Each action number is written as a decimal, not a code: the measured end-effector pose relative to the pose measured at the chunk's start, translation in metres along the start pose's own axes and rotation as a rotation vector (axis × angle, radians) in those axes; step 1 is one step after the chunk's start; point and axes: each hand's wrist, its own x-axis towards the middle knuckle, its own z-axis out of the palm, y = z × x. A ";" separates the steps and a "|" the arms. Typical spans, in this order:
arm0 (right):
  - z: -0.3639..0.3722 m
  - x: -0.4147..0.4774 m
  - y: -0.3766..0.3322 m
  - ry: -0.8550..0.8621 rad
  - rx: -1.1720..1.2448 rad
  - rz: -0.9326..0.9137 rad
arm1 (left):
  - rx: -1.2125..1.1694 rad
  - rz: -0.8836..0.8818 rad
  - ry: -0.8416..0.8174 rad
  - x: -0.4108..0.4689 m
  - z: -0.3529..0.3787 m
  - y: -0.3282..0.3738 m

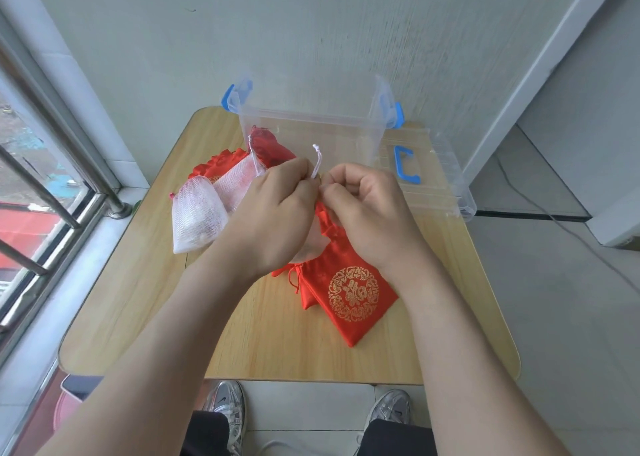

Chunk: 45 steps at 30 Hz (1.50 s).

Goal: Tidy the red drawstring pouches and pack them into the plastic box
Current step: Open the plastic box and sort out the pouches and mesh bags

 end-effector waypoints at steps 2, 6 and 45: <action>0.001 0.001 0.000 0.020 0.000 -0.013 | 0.008 0.026 0.034 0.000 0.003 0.000; 0.002 0.002 0.002 0.037 -0.034 -0.052 | 0.026 0.083 0.071 -0.001 0.006 0.000; 0.018 0.000 0.003 0.407 -0.343 -0.314 | -0.248 -0.226 0.069 0.005 -0.023 -0.007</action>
